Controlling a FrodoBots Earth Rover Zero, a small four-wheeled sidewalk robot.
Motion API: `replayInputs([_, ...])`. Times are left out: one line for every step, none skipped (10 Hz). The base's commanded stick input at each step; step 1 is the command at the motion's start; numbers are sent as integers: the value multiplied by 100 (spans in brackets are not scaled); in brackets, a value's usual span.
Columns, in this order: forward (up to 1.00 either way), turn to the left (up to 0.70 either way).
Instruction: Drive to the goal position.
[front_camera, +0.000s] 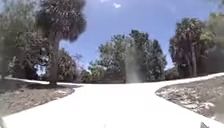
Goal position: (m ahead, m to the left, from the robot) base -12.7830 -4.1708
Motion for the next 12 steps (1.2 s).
replayInputs([45, -27])
replayInputs([45, -15])
replayInputs([45, 0])
replayInputs([45, 0])
replayInputs([45, 0])
replayInputs([45, 0])
replayInputs([45, 0])
replayInputs([45, 0])
replayInputs([45, 0])
replayInputs([45, 0])
replayInputs([45, 0])
replayInputs([45, 0])
